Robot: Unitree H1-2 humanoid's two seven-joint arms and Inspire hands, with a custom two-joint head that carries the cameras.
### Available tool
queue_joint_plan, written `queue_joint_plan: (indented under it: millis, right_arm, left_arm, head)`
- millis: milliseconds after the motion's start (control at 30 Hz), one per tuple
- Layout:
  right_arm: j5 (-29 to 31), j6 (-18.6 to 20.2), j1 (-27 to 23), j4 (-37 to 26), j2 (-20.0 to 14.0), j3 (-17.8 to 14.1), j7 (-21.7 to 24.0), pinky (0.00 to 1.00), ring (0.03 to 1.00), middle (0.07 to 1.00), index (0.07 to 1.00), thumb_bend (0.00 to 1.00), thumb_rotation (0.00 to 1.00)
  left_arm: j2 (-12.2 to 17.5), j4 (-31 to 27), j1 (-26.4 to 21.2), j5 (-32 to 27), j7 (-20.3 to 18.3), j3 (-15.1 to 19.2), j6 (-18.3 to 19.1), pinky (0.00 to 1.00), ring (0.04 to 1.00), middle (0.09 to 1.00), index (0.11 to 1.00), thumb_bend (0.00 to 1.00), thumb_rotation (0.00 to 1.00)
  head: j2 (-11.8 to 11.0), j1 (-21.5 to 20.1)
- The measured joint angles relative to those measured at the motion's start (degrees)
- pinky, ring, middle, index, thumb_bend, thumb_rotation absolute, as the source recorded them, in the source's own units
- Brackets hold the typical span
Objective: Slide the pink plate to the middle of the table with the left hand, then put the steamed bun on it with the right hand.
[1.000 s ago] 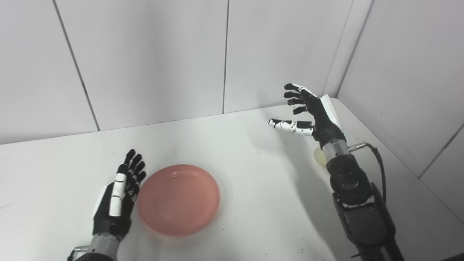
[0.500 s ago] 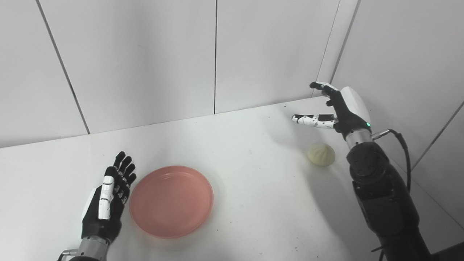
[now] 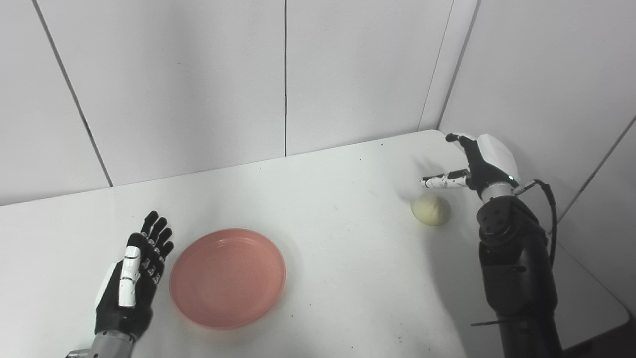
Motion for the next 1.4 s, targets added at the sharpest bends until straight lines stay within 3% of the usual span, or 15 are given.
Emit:
queue_joint_plan:
  millis: [233, 567, 733, 800, 867, 900, 933, 967, 1033, 1100, 1167, 1233, 1367, 1400]
  right_arm:
    - [-3.23, 0.0, -0.36, 4.59, -0.36, 4.48, 1.46, 0.71, 0.846, 0.876, 0.835, 0.87, 0.28]
    - [-4.94, 0.0, -0.84, 8.74, -1.28, 6.74, 1.38, 0.67, 0.82, 0.858, 0.831, 0.91, 0.31]
    - [-6.09, 0.0, -0.85, 10.1, -1.71, 7.46, 1.45, 0.67, 0.809, 0.853, 0.823, 0.92, 0.25]
    - [-6.98, 0.0, -0.83, 10.13, -1.7, 7.43, 1.75, 0.63, 0.79, 0.845, 0.814, 0.9, 0.15]
    - [-7.82, -0.01, -0.83, 10.06, -1.65, 6.63, 2.63, 0.53, 0.722, 0.816, 0.801, 0.88, 0.07]
    - [-8.11, 0.0, -0.83, 9.99, -1.58, 5.96, 3.37, 0.4, 0.574, 0.691, 0.795, 0.88, 0.04]
    - [-8.13, 0.0, -0.83, 9.77, -1.58, 5.47, 4.16, 0.27, 0.384, 0.545, 0.792, 0.67, 0.01]
    - [-8.15, 0.0, -0.82, 9.61, -1.64, 5.23, 4.64, 0.2, 0.279, 0.493, 0.777, 0.61, 0.0]
    - [-7.97, 0.0, -0.68, 9.39, -2.06, 5.02, 5.15, 0.17, 0.245, 0.478, 0.772, 0.59, 0.0]
    - [-7.62, 0.0, -0.48, 8.94, -2.56, 4.79, 6.12, 0.18, 0.246, 0.471, 0.723, 0.57, 0.0]
    - [-6.86, 0.0, -0.11, 8.11, -3.31, 4.63, 6.35, 0.2, 0.28, 0.473, 0.617, 0.56, 0.0]
    - [-6.42, -0.01, -0.08, 7.99, -3.76, 3.85, 5.98, 0.32, 0.403, 0.485, 0.517, 0.54, 0.0]
    - [-7.83, 0.0, -0.41, 7.42, -2.5, 0.0, 5.7, 0.34, 0.397, 0.498, 0.476, 0.53, 0.0]
    - [-7.62, 0.01, -0.52, 7.2, -1.93, -0.58, 4.5, 0.31, 0.363, 0.455, 0.484, 0.53, 0.0]
  left_arm:
    - [0.1, -0.58, 0.35, -0.07, -0.2, -0.11, 0.91, 1.0, 1.0, 1.0, 0.982, 0.64, 1.0]
    - [0.13, -0.73, 0.46, -0.04, -0.2, -0.05, 0.93, 1.0, 1.0, 0.999, 0.98, 0.64, 1.0]
    - [0.16, -1.31, 0.87, -0.08, -0.22, -0.05, 1.07, 1.0, 1.0, 1.0, 0.984, 0.64, 1.0]
    - [0.25, -1.36, 0.92, -0.09, -0.22, -0.05, 1.13, 1.0, 1.0, 0.997, 0.982, 0.65, 1.0]
    - [0.25, -1.5, 0.98, -0.09, -0.22, -0.07, 1.19, 1.0, 1.0, 0.996, 0.982, 0.66, 1.0]
    - [0.25, -1.61, 1.03, -0.09, -0.22, -0.07, 1.24, 1.0, 1.0, 0.998, 0.985, 0.65, 1.0]
    - [0.27, -1.72, 1.11, -0.09, -0.22, -0.08, 1.28, 1.0, 1.0, 1.0, 0.987, 0.65, 1.0]
    - [0.33, -1.79, 1.17, -0.09, -0.23, -0.07, 1.3, 1.0, 1.0, 1.0, 0.986, 0.65, 1.0]
    - [0.38, -1.81, 1.21, -0.09, -0.33, -0.09, 1.41, 1.0, 1.0, 1.0, 0.985, 0.65, 1.0]
    - [0.41, -2.03, 1.3, -0.09, -0.34, -0.08, 1.84, 1.0, 1.0, 0.998, 0.981, 0.64, 1.0]
    - [0.42, -2.42, 1.48, -0.09, -0.34, -0.08, 2.26, 1.0, 1.0, 0.997, 0.98, 0.64, 0.99]
    - [0.42, -2.65, 1.65, -0.09, -0.34, -0.08, 2.39, 1.0, 1.0, 1.0, 0.983, 0.65, 0.99]
    - [0.5, -2.78, 1.78, -0.09, -0.34, -0.11, 2.46, 1.0, 1.0, 1.0, 0.982, 0.65, 0.99]
    - [0.53, -2.8, 1.79, -0.09, -0.34, -0.13, 2.46, 1.0, 1.0, 1.0, 0.981, 0.66, 0.99]
  head:
    - [0.18, 0.09]
    - [0.62, 0.0]
    - [1.05, -0.18]
    - [1.14, -0.26]
    - [1.32, -0.26]
    - [1.49, -0.26]
    - [1.58, -0.35]
    - [1.67, -0.35]
    - [1.76, -0.35]
    - [1.93, -0.35]
    - [2.11, -0.35]
    - [2.11, -0.26]
    - [2.11, -0.09]
    - [2.2, 0.17]
